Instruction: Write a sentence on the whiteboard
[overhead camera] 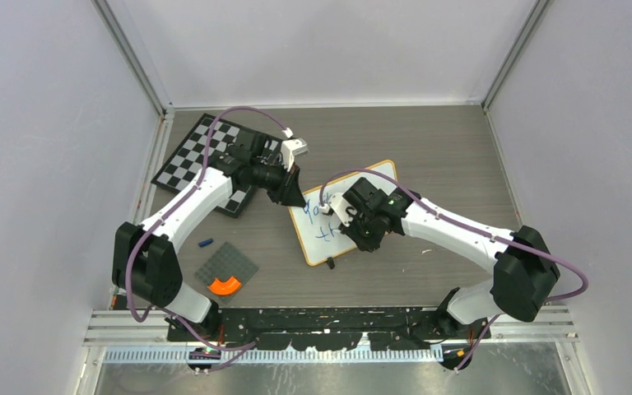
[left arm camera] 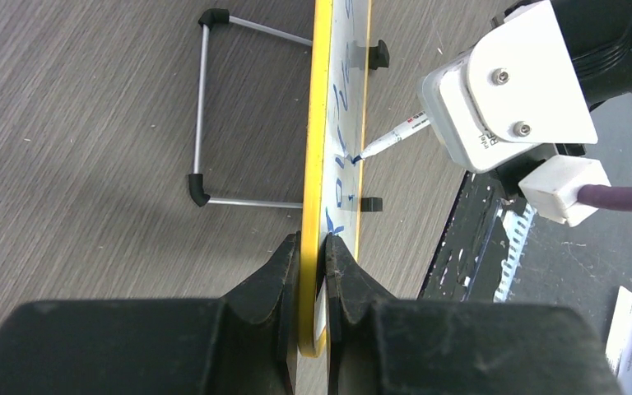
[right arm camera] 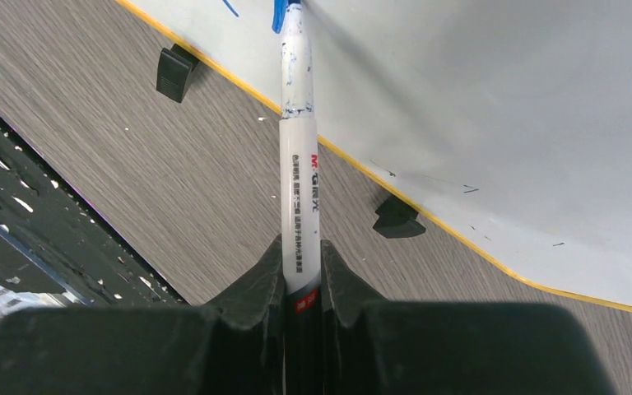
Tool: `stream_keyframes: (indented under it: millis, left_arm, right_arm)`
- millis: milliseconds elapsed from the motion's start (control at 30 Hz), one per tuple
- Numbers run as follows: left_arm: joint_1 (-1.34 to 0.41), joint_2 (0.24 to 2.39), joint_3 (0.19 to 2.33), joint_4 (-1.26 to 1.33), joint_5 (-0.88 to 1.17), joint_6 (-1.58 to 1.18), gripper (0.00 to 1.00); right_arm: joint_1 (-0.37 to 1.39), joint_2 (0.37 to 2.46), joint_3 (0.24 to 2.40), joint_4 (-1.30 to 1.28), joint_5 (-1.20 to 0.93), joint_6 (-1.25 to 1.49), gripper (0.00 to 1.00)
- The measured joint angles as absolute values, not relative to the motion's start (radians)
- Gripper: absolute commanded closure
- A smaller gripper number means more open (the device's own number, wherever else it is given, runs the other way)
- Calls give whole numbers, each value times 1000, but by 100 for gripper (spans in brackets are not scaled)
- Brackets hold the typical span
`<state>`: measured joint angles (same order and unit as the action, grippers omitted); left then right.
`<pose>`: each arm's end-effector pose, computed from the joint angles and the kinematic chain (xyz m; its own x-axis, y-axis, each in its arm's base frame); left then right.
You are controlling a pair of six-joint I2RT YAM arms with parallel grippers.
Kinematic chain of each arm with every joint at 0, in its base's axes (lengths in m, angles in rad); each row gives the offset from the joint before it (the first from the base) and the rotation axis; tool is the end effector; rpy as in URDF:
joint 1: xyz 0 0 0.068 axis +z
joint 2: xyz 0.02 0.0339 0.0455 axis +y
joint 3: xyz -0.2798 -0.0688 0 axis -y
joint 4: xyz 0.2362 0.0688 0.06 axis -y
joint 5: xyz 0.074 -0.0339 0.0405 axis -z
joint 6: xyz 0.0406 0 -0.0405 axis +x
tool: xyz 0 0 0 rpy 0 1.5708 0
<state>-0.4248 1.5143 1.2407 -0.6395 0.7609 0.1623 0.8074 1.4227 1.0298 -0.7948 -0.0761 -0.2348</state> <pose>0.2719 -0.1537 0.3050 -0.6013 0.4004 -0.6914 0.7901 0.4270 -0.4398 0.1794 0.1919 0.2490 -0.4515 -0.8073 -0.3799 -0.8689 0.4946 -0.0184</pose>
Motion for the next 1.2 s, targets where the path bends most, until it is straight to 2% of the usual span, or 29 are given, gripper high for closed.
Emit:
stream_keyframes:
  millis: [867, 1200]
  left_arm:
    - [-425, 1526, 1256, -664, 765, 217, 100]
    - [-425, 1535, 1270, -680, 768, 225, 100]
  right_arm:
    - [797, 1419, 981, -814, -87, -259, 100]
    - [781, 1333, 1023, -821, -72, -256, 100]
